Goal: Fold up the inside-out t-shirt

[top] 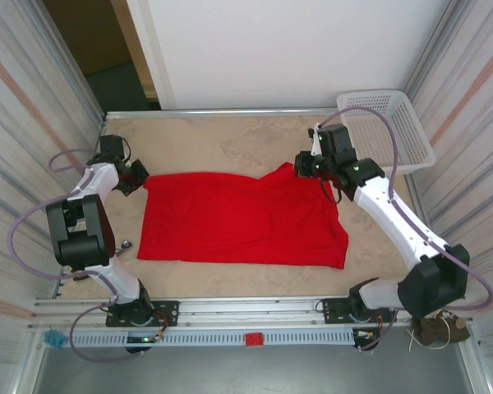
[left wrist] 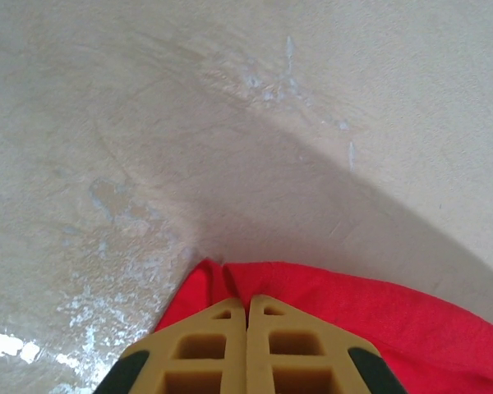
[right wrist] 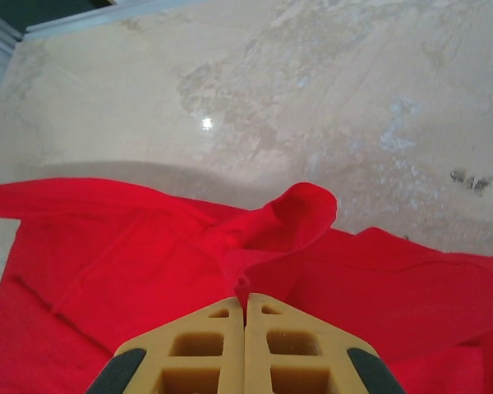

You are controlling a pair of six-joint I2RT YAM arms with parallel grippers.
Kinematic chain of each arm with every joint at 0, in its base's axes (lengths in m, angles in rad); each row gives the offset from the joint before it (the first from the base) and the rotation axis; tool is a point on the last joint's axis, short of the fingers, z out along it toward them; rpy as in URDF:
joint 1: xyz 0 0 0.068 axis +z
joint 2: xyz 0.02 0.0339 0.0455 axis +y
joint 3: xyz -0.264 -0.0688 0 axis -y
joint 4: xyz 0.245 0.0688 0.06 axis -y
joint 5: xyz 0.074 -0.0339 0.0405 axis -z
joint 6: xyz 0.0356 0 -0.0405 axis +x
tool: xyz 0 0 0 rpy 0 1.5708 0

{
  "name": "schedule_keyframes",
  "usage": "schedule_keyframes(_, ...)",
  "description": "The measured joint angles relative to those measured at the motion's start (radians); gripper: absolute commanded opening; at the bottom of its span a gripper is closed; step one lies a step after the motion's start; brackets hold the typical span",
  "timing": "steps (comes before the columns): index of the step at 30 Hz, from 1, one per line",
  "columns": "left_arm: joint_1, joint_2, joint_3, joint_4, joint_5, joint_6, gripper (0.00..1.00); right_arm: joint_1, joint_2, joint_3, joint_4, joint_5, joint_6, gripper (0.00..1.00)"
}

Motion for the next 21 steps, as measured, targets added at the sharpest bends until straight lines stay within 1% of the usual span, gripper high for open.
schedule_keyframes(5,0.005,-0.07,-0.063,0.002,-0.001,-0.016,0.0,0.06,-0.117,-0.091,-0.038,0.056,0.037,0.0)
schedule_keyframes(11,0.027,-0.152,-0.155,0.015,0.0,-0.041,0.0,0.077,-0.234,-0.211,-0.074,0.103,0.104,0.0)
schedule_keyframes(14,0.027,-0.156,-0.184,0.02,0.002,-0.043,0.0,0.097,-0.26,-0.27,-0.079,0.113,0.137,0.0)
schedule_keyframes(21,0.027,-0.153,-0.227,0.034,0.013,-0.064,0.0,0.137,-0.259,-0.373,-0.079,0.137,0.2,0.0)
